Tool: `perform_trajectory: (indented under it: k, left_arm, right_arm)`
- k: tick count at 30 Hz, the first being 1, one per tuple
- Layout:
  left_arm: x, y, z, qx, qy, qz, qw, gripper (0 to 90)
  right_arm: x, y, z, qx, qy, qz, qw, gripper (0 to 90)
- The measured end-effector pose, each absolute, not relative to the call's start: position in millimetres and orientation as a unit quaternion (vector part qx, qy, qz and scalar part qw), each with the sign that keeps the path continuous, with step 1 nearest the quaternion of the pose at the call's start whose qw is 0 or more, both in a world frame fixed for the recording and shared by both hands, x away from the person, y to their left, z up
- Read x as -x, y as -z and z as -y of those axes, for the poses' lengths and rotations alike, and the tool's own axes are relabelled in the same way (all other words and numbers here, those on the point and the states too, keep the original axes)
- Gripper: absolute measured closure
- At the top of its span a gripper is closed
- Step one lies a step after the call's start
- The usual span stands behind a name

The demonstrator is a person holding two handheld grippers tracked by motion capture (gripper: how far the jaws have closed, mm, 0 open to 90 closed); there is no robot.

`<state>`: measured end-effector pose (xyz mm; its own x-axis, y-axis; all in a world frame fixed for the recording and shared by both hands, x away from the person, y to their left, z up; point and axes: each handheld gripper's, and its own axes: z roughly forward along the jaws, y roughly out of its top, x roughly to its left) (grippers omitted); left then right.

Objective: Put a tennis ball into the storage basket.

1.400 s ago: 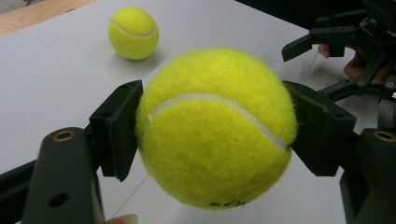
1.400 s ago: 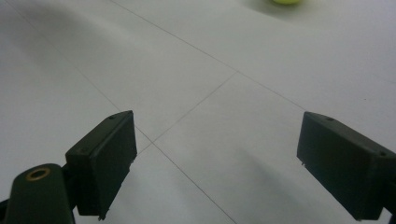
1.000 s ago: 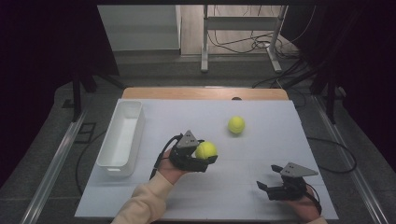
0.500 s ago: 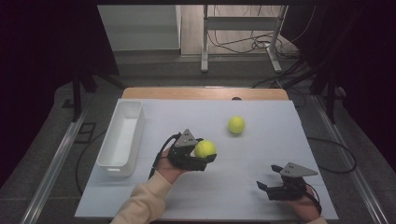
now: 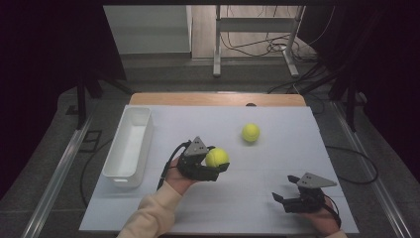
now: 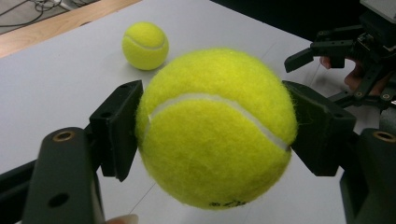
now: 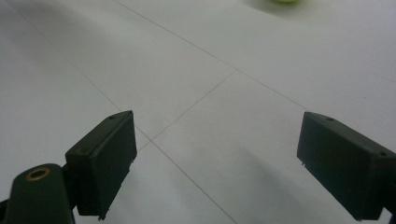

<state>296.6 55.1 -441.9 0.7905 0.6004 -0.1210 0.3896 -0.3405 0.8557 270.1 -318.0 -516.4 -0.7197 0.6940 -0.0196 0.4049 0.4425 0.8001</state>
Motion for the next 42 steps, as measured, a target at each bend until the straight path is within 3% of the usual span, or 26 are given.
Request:
perform_trajectory:
  k: [42]
  left_arm:
    - [-301.5,438.1,-56.4,-0.804,-0.115,-0.311,0.493,26.3]
  right_arm:
    - [-271.9,517.9,318.2,-0.341,-0.409,-0.828,0.172,12.6]
